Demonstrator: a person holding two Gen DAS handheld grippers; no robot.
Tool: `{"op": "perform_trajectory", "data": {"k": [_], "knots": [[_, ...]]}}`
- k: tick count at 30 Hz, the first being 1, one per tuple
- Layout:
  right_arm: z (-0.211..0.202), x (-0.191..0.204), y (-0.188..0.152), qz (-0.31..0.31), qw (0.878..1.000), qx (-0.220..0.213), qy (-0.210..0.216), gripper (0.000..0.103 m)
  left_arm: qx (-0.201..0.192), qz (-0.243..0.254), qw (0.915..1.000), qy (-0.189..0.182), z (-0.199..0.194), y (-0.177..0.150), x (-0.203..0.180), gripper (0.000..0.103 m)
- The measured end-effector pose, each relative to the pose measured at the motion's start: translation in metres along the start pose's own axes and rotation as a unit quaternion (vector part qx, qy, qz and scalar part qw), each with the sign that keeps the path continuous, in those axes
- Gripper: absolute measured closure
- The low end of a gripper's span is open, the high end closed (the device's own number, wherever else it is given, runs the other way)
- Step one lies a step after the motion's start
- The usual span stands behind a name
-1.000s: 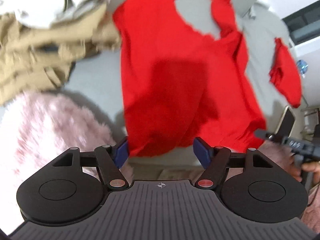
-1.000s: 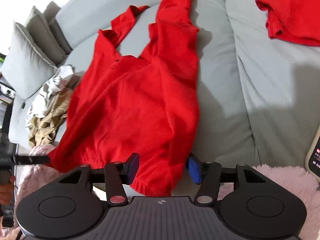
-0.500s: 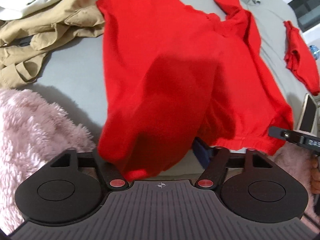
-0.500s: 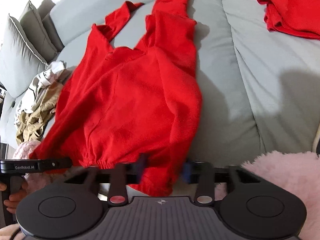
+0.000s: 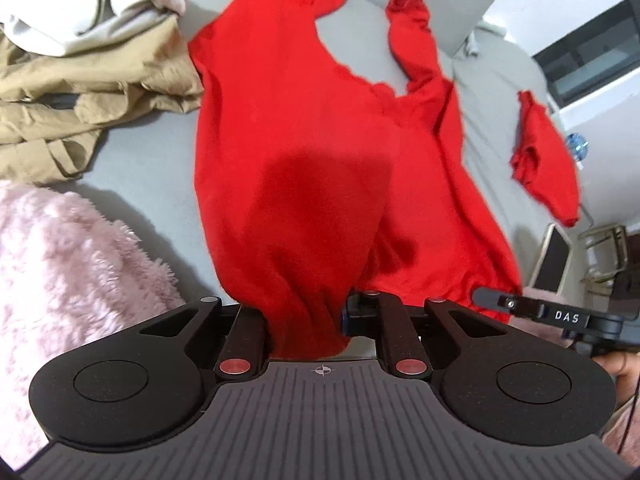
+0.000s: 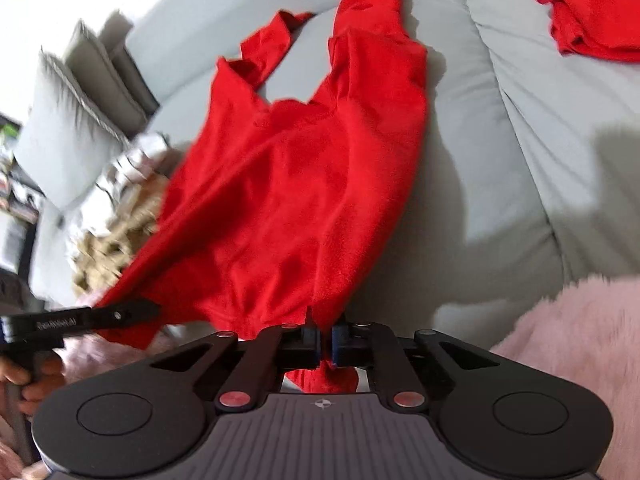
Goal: Fold clothes
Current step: 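Lift the red shirt by its hem with both tools and hold it up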
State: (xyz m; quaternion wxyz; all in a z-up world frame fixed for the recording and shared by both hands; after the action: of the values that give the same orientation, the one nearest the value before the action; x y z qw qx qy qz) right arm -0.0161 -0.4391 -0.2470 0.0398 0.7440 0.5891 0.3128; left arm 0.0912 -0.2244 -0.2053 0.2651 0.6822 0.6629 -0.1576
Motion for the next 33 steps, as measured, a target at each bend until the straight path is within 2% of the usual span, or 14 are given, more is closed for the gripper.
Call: {"op": "perform_trajectory", "data": {"k": [3, 8, 13, 14, 16, 17, 18, 20, 22, 24, 27, 29, 30, 33], "knots": [[-0.021, 0.018, 0.006, -0.003, 1.000, -0.030, 0.008, 0.096, -0.021, -0.003, 0.9996, -0.018, -0.021, 0.007, -0.011, 0.088], [-0.088, 0.061, 0.051, -0.022, 0.990, -0.134, 0.037, 0.096, -0.114, 0.006, 0.9907, -0.074, -0.108, 0.043, -0.043, 0.088], [-0.203, 0.125, 0.141, -0.089, 0.954, -0.281, 0.056, 0.096, -0.251, 0.051, 0.9511, -0.173, -0.256, 0.095, -0.126, 0.089], [-0.232, 0.143, 0.160, -0.108, 0.941, -0.315, 0.058, 0.096, -0.272, 0.059, 0.9422, -0.187, -0.281, 0.101, -0.140, 0.089], [-0.299, 0.184, 0.192, -0.151, 0.907, -0.388, 0.060, 0.096, -0.336, 0.091, 0.9098, -0.227, -0.360, 0.111, -0.186, 0.089], [-0.335, 0.206, 0.205, -0.172, 0.886, -0.425, 0.060, 0.096, -0.371, 0.113, 0.8881, -0.246, -0.407, 0.112, -0.212, 0.089], [-0.381, 0.234, 0.216, -0.198, 0.858, -0.471, 0.054, 0.096, -0.392, 0.126, 0.8742, -0.258, -0.434, 0.111, -0.227, 0.089], [-0.437, 0.269, 0.227, -0.221, 0.822, -0.524, 0.042, 0.096, -0.426, 0.148, 0.8481, -0.278, -0.484, 0.108, -0.253, 0.088], [-0.498, 0.306, 0.231, -0.249, 0.775, -0.580, 0.017, 0.096, -0.476, 0.179, 0.8063, -0.302, -0.559, 0.097, -0.291, 0.088], [-0.549, 0.340, 0.230, -0.279, 0.728, -0.626, -0.016, 0.097, -0.501, 0.198, 0.7838, -0.309, -0.596, 0.087, -0.310, 0.088], [-0.601, 0.375, 0.228, -0.303, 0.684, -0.661, -0.059, 0.097, -0.526, 0.224, 0.7589, -0.312, -0.641, 0.073, -0.333, 0.087], [-0.622, 0.387, 0.233, -0.312, 0.673, -0.666, -0.079, 0.097, -0.526, 0.229, 0.7566, -0.313, -0.659, 0.074, -0.344, 0.087], [-0.628, 0.391, 0.243, -0.313, 0.680, -0.656, -0.098, 0.097, -0.520, 0.228, 0.7633, -0.308, -0.664, 0.079, -0.349, 0.087], [-0.627, 0.388, 0.273, -0.303, 0.709, -0.625, -0.125, 0.098, -0.478, 0.213, 0.8033, -0.285, -0.651, 0.107, -0.364, 0.087]]}}
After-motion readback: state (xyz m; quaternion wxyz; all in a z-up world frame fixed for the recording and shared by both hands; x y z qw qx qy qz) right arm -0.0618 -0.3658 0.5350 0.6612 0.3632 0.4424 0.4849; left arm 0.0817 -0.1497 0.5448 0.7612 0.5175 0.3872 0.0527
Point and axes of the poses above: each gripper's, at about its wrist camera, not at the fingertips, and z roughly the way its jaws point, x to its left, y to its top, the point moved 10 cm from there along z, roughly the way its jaws point, and after that the axes turned 14 degrees about -z, right-handed, at the moved point
